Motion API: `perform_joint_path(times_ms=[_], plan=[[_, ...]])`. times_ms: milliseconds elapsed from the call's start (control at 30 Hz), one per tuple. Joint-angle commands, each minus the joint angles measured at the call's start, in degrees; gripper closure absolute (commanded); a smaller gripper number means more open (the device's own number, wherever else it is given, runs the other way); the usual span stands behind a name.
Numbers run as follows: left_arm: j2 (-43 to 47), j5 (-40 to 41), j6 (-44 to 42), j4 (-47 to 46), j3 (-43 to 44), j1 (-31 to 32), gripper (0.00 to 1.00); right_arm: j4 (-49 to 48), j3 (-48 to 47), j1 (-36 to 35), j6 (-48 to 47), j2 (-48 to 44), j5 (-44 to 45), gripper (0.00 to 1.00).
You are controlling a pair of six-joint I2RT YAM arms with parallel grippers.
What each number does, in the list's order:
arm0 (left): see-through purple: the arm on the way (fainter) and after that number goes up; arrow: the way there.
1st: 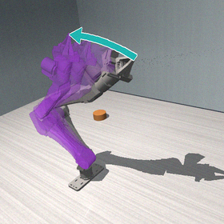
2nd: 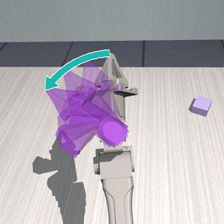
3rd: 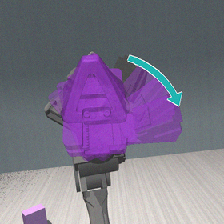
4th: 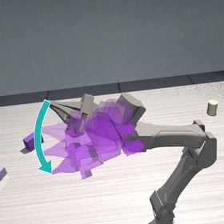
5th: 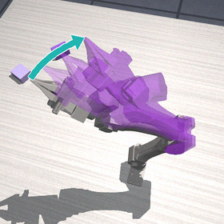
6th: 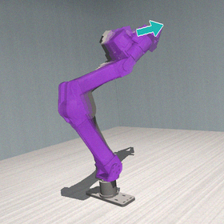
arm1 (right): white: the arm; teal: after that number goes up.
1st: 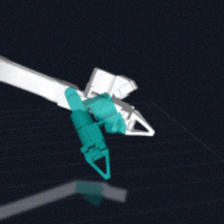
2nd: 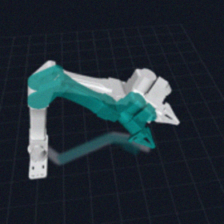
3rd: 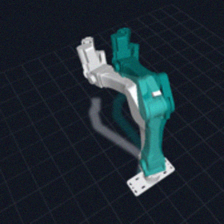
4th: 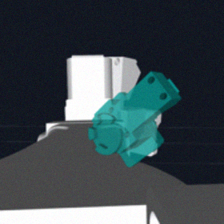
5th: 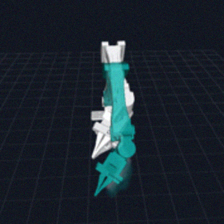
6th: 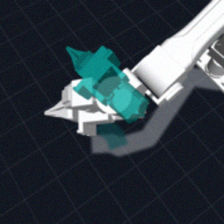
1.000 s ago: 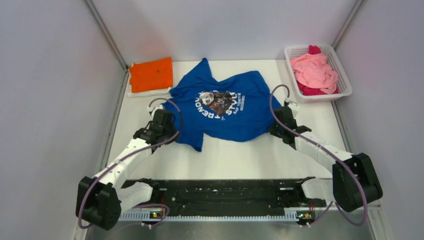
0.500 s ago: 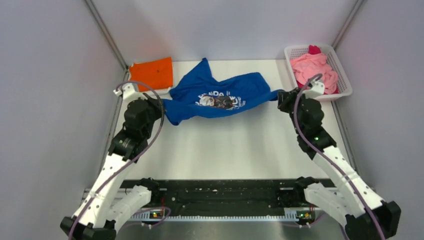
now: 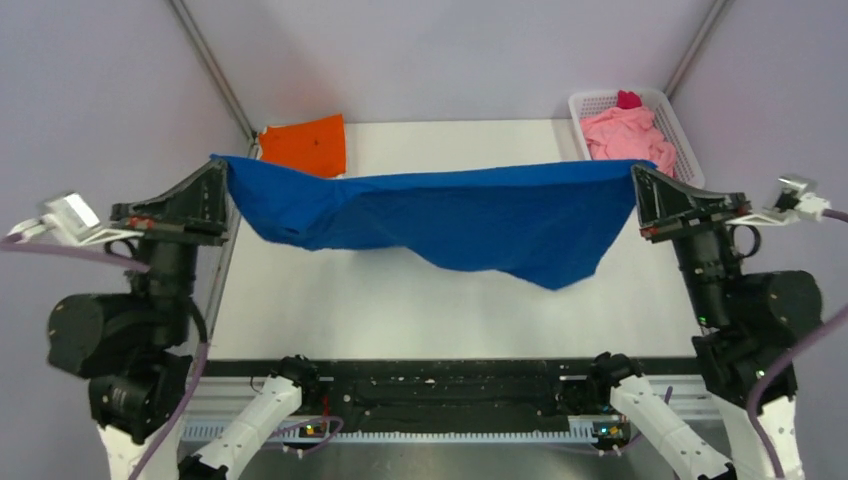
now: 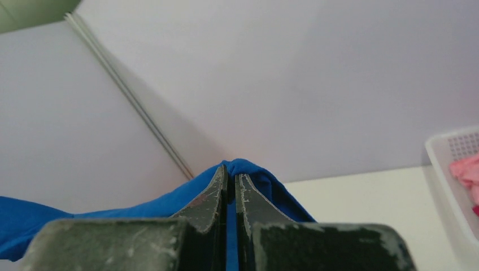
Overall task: Fold and stack the t-shirts
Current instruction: Flatten out the tshirt
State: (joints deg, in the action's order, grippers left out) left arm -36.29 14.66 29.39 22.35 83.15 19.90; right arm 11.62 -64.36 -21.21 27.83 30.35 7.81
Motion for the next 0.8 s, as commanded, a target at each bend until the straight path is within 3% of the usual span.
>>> perform_joint_path(times_ms=[0, 200, 433, 567, 767], plan=[[-1.0, -8.0, -3.2, 1.2, 9.6, 0.0, 1.0, 7.6, -9.2, -0.3, -0.8, -0.7, -7.2, 1.0], [-3.5, -9.0, -5.5, 3.0, 19.8, 0.0, 1.0, 9.5, -16.4, -0.4, -0.8, -2.6, -13.5, 1.0], [-8.3, -7.6, -7.8, 3.8, 23.9, 0.0, 1.0, 10.8, -17.6, -0.3, -1.5, -2.1, -10.9, 1.0], [-12.0, -3.6, -8.7, 2.2, 20.9, 0.0, 1.0, 10.0, -14.9, -0.4, -3.6, -0.9, -3.2, 1.0], [-20.3, 10.6, -11.9, -1.9, 13.0, 0.0, 1.0, 6.5, -6.6, -0.3, -7.0, 5.8, 12.6, 1.0]])
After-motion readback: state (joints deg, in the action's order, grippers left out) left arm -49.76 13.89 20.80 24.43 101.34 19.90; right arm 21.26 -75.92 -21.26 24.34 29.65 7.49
